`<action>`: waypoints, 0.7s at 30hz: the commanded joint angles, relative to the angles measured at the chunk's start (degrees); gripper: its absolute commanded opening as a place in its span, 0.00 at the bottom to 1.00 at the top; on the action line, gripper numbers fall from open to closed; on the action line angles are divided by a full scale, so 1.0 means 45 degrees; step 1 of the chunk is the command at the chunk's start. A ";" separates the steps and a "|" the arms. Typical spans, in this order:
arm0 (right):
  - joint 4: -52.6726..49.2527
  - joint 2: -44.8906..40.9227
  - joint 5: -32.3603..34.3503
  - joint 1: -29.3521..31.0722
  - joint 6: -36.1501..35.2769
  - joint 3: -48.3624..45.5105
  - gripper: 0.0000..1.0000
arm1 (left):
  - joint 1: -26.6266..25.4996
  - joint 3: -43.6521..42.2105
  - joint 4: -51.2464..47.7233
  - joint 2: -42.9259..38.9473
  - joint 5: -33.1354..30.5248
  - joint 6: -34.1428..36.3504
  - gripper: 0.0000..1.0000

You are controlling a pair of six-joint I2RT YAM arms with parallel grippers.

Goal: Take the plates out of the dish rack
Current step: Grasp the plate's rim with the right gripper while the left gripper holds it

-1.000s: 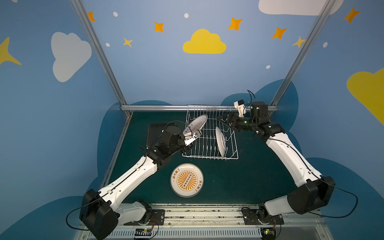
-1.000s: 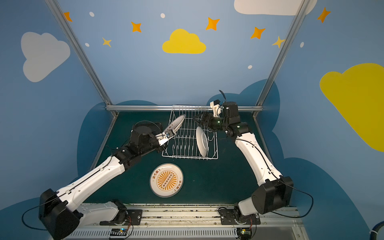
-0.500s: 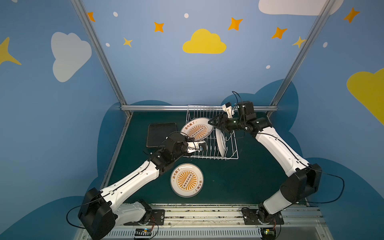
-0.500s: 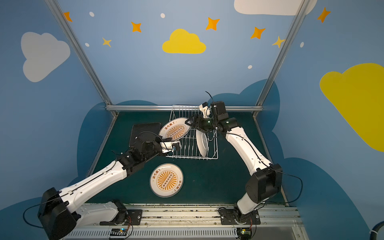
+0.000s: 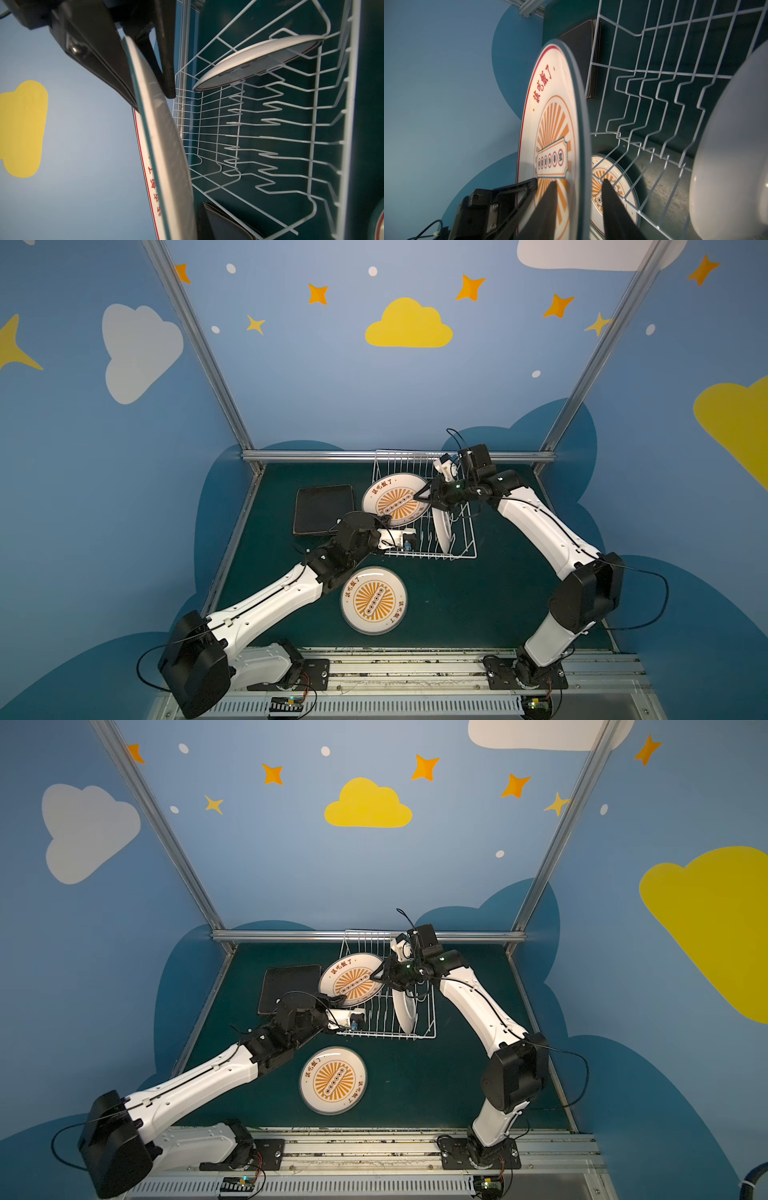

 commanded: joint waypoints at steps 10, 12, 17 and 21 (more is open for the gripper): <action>0.2317 -0.0557 -0.1061 -0.0201 0.1281 -0.1192 0.00 | -0.0008 -0.0060 0.1522 0.0018 -0.0655 -0.0923 0.18; 0.2764 -0.0695 -0.1166 -0.0308 0.1541 -0.1468 0.00 | 0.0000 -0.0079 0.1500 0.0002 -0.0641 -0.1174 0.20; 0.3826 -0.1128 -0.1262 -0.0715 0.2158 -0.2183 0.00 | -0.0009 -0.0025 0.1306 -0.0039 -0.0802 -0.2191 0.71; 0.4767 -0.1539 -0.1172 -0.1133 0.2646 -0.2773 0.00 | -0.0007 -0.0080 0.1056 -0.0417 -0.0790 -0.3437 0.99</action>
